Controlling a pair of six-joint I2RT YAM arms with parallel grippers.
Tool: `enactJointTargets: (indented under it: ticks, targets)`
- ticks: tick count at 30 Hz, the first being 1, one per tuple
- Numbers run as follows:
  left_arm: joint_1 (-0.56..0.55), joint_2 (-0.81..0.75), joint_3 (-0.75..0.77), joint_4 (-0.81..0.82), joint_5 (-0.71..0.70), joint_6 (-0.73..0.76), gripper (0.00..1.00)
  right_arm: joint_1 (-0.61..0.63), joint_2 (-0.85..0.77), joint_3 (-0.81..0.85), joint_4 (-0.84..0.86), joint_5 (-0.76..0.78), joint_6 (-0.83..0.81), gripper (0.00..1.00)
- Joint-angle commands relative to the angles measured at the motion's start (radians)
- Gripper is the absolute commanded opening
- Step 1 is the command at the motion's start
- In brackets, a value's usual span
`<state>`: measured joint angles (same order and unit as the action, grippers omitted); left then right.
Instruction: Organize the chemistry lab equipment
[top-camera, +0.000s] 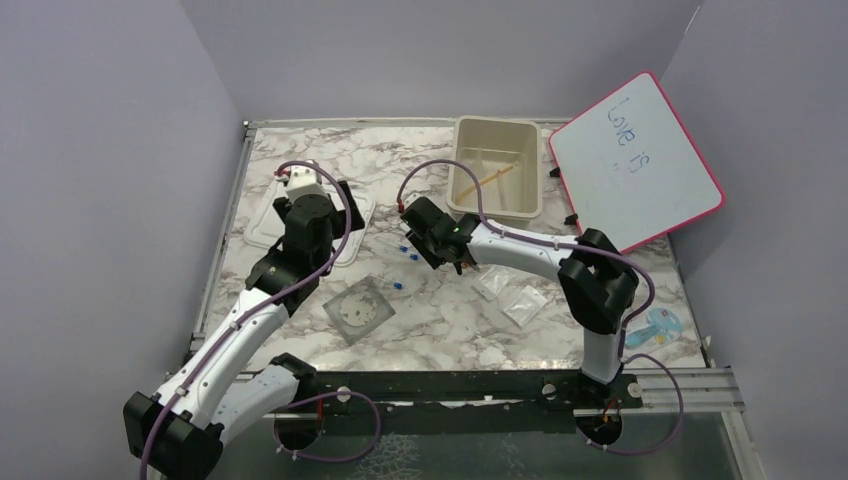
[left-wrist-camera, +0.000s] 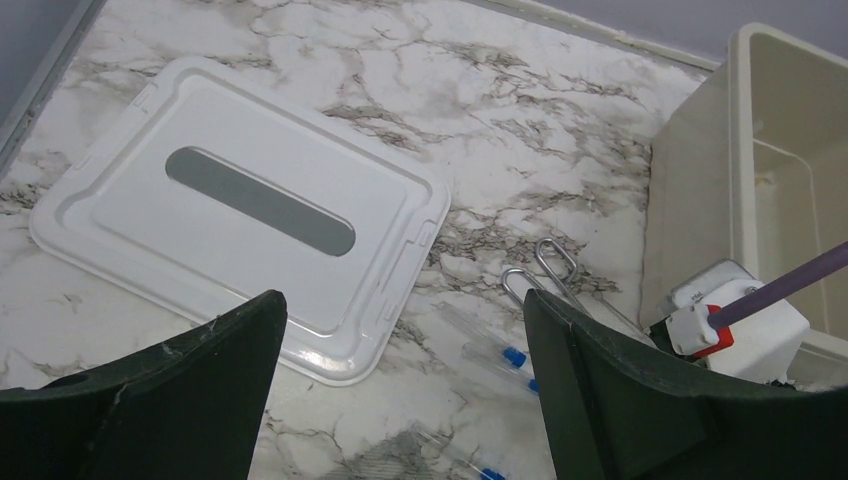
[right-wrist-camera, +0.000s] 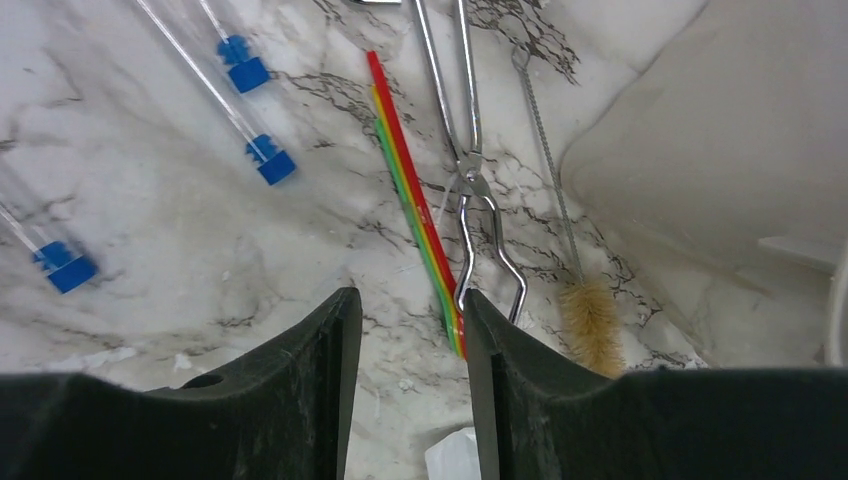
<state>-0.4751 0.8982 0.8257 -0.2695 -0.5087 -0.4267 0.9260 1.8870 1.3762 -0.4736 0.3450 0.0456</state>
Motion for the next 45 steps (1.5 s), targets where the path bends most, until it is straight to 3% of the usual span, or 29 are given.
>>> enactJointTargets:
  ticks: [1, 5, 12, 18, 29, 37, 40, 45]
  targets:
    - [0.007, 0.040, 0.013, 0.010, 0.028, 0.015, 0.91, -0.002, 0.045, -0.011, 0.009, 0.106, -0.011, 0.43]
    - [0.009, 0.066, 0.020, 0.006, 0.060, 0.020, 0.91, -0.003, 0.085, -0.008, 0.021, 0.124, -0.014, 0.32]
    - [0.010, 0.076, 0.025, 0.003, 0.073, 0.029, 0.91, -0.016, 0.120, -0.021, 0.050, 0.076, -0.025, 0.25]
    - [0.012, 0.086, 0.027, 0.002, 0.084, 0.032, 0.91, -0.042, 0.138, -0.025, 0.061, 0.041, -0.027, 0.30]
    - [0.013, 0.095, 0.029, 0.003, 0.098, 0.031, 0.91, -0.085, 0.159, -0.008, 0.003, -0.234, 0.014, 0.35]
    - [0.013, 0.083, 0.024, 0.000, 0.087, 0.022, 0.91, -0.089, 0.095, -0.042, -0.016, -0.459, 0.055, 0.18]
    - [0.013, 0.083, 0.024, -0.001, 0.088, 0.022, 0.91, -0.089, 0.078, -0.053, -0.017, -0.446, 0.076, 0.18]
    - [0.013, 0.088, 0.026, -0.001, 0.098, 0.022, 0.91, -0.089, 0.107, -0.025, -0.038, -0.329, 0.088, 0.27]
